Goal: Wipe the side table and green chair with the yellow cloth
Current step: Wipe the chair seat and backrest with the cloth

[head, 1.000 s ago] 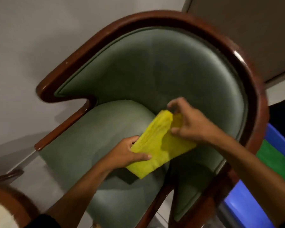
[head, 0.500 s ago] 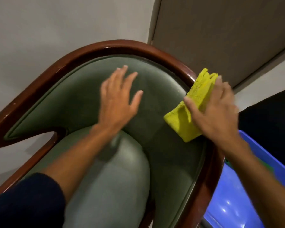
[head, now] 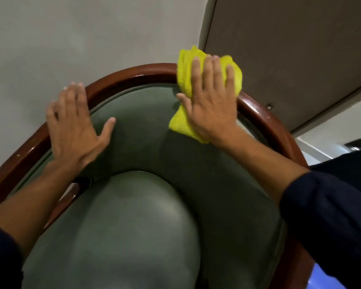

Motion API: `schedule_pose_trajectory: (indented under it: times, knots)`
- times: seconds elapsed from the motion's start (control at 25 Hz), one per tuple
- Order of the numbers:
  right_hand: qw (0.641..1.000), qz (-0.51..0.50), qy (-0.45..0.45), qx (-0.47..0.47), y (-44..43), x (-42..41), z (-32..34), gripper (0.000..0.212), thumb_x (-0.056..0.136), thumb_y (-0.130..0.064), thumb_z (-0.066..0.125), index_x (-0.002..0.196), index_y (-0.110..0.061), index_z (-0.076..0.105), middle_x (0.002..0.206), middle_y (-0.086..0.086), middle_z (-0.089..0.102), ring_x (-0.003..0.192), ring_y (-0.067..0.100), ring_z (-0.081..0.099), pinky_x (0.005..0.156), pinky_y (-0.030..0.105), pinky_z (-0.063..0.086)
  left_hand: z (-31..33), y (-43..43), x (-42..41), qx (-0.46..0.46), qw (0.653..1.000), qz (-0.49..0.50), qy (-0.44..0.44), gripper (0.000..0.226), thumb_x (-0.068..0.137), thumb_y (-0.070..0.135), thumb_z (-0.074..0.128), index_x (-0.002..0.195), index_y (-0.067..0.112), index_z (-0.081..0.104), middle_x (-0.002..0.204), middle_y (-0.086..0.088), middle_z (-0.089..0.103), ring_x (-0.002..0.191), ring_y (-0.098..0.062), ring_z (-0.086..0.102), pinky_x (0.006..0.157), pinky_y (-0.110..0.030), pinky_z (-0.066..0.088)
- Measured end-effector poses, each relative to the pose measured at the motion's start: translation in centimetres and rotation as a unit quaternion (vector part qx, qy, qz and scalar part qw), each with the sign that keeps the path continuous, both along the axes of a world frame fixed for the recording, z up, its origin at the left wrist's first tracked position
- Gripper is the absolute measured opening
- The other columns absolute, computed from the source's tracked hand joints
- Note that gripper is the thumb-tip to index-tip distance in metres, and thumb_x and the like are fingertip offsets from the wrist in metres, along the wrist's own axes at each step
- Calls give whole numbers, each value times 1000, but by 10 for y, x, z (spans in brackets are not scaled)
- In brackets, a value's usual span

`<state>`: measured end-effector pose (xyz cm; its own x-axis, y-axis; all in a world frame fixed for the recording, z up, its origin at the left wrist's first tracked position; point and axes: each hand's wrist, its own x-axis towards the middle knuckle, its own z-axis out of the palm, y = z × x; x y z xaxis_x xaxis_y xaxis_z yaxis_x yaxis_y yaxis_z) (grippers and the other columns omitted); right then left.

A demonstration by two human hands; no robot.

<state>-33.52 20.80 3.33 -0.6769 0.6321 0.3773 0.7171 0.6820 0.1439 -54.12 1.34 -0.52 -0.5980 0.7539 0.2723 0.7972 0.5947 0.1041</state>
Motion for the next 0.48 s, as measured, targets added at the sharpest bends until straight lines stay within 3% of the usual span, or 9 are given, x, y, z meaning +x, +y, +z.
schedule_pose_trajectory:
  times: [0.12, 0.28, 0.4, 0.48]
  knots:
    - [989, 143, 1, 27, -28, -61, -28, 78, 95, -58, 32, 152, -6, 25, 159, 19, 26, 148, 33, 22, 120, 54, 12, 3, -4, 1, -10, 1000, -3, -11, 99, 83, 69, 40, 153, 6, 9, 160, -21, 21, 145, -38, 24, 116, -53, 20]
    - [928, 332, -149, 82, -50, -67, -61, 75, 94, -44, 45, 155, -13, 14, 163, 9, 19, 151, 27, 16, 122, 48, 9, 2, -4, 1, -10, 1000, -17, -7, 101, 78, 64, 45, 153, 4, 13, 158, -22, 26, 142, -39, 29, 113, -53, 25]
    - [926, 304, -202, 95, -41, -20, -57, 70, 93, -27, 38, 155, -14, 11, 164, 7, 15, 151, 27, 15, 123, 46, 12, 3, -6, -1, -21, 999, -9, -22, 103, 74, 65, 43, 153, 7, 11, 157, -22, 25, 142, -40, 28, 113, -55, 22]
    - [952, 218, -200, 81, -41, 21, -40, 67, 91, -28, 31, 155, -13, 17, 162, 10, 21, 149, 30, 21, 122, 47, 19, 6, -9, 0, -36, 998, -25, -44, 103, 77, 67, 44, 153, 9, 7, 159, -21, 20, 145, -41, 23, 116, -57, 19]
